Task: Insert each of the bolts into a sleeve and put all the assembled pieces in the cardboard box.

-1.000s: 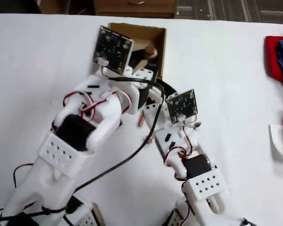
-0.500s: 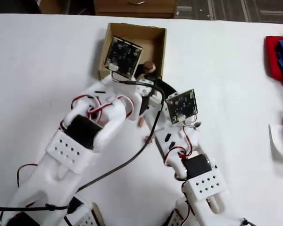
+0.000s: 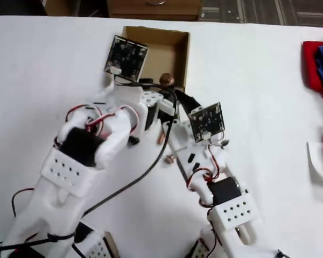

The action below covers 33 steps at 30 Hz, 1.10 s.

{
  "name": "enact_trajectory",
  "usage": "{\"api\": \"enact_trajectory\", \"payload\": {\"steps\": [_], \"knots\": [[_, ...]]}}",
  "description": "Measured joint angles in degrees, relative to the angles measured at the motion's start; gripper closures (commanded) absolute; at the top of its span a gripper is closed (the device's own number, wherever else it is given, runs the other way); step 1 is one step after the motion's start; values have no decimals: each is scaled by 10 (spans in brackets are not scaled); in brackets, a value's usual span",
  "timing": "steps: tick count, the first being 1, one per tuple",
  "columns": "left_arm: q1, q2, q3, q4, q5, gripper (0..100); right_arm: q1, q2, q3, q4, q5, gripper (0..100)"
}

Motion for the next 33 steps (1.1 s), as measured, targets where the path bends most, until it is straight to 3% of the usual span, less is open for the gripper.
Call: {"api": "enact_trajectory", "payload": {"steps": [9, 13, 17, 22, 27, 33], "knots": [[0, 0, -81, 115, -5, 838, 3, -5, -1, 0, -1, 978], [-18, 0, -120, 180, -66, 839, 3, -5, -1, 35, -1, 978], [-96, 0, -127, 227, -125, 839, 12, -6, -9, 108, -1, 978], [-270, 0, -120, 251, -172, 839, 60, -5, -84, 203, -11, 978], [-373, -1, 11, 185, -207, 839, 122, 89, -157, 226, 9, 978], [-396, 0, 264, -31, -265, 839, 126, 346, -423, 371, 9, 978]]}}
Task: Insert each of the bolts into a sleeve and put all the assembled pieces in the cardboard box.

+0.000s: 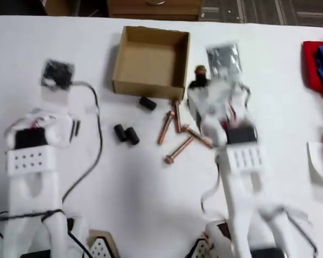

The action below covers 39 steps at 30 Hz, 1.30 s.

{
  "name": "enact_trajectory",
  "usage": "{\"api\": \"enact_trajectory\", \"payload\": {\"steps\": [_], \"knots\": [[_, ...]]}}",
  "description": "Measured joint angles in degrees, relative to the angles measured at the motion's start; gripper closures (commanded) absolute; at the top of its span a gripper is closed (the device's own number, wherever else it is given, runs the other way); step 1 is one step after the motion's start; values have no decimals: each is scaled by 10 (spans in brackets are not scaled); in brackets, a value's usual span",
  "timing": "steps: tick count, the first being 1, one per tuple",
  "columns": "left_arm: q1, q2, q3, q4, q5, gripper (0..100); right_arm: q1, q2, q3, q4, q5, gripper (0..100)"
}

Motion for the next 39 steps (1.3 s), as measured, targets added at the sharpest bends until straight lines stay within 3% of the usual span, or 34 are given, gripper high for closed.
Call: {"api": "enact_trajectory", "payload": {"steps": [4, 8, 12, 19, 39], "knots": [[-1, 0, 142, -164, -4, 839, -9, 206, -241, 105, 0, 978], [-4, 0, 230, -283, -4, 839, -7, 405, -499, 169, -46, 978], [-4, 0, 264, -333, -4, 839, -12, 610, -742, 204, -68, 978], [-4, 0, 287, -345, -4, 839, -19, 885, -1066, 220, -70, 978], [-3, 0, 287, -346, -4, 839, -33, 1009, -1107, 184, -70, 977]]}}
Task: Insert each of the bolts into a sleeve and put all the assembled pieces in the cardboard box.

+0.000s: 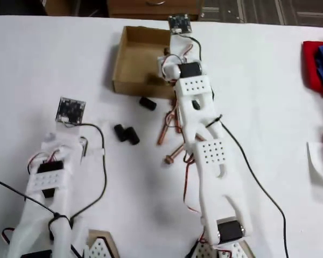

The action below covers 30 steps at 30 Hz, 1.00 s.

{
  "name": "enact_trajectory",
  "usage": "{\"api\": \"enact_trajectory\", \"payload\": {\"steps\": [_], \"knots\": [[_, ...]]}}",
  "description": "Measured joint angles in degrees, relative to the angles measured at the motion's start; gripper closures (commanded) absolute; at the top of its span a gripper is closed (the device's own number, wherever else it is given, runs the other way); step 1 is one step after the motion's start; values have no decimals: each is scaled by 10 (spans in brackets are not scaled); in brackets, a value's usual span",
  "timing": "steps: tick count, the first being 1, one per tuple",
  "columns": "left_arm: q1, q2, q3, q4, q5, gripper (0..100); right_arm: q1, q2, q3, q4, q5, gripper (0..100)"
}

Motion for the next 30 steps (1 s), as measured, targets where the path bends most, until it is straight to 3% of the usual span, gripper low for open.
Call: {"api": "enact_trajectory", "payload": {"steps": [8, 13, 18, 26, 30], "knots": [[0, 0, 0, 0, 0, 839, 4, 27, -1, -2, -90, 969], [1, 0, 0, 0, -1, 839, 10, 33, -2, -2, -101, 879], [0, 0, 0, 0, -1, 839, 9, 33, -2, -3, -102, 905], [0, 0, 0, 0, -1, 839, -2, 13, -2, -2, 32, 953], [0, 0, 0, 0, -1, 839, 4, -49, -2, -2, 60, 978]]}}
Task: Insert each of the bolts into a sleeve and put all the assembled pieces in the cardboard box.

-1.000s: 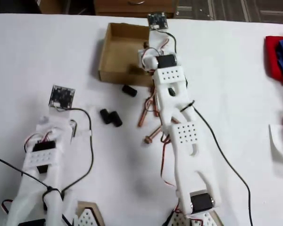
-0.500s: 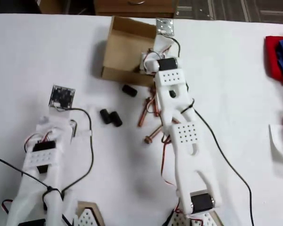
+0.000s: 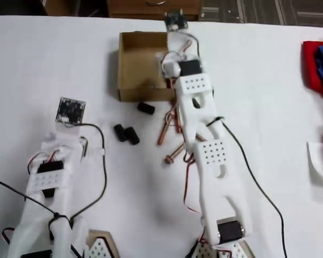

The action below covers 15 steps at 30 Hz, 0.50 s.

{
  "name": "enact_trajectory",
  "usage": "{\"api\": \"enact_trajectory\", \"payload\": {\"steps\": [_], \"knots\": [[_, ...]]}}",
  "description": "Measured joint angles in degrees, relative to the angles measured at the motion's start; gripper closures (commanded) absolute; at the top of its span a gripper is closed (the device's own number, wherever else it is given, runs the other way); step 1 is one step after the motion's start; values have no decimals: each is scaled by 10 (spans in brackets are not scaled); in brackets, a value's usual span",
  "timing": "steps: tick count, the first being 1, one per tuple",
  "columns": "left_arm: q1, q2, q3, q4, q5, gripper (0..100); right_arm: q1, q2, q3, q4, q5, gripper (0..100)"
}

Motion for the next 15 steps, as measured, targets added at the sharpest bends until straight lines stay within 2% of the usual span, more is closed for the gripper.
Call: {"api": "enact_trajectory", "payload": {"steps": [8, 15], "knots": [[0, 0, 0, 0, 0, 839, 97, -31, 3, 40, 4, 978], [0, 0, 0, 0, 0, 839, 103, 34, 3, 86, 4, 978]]}}
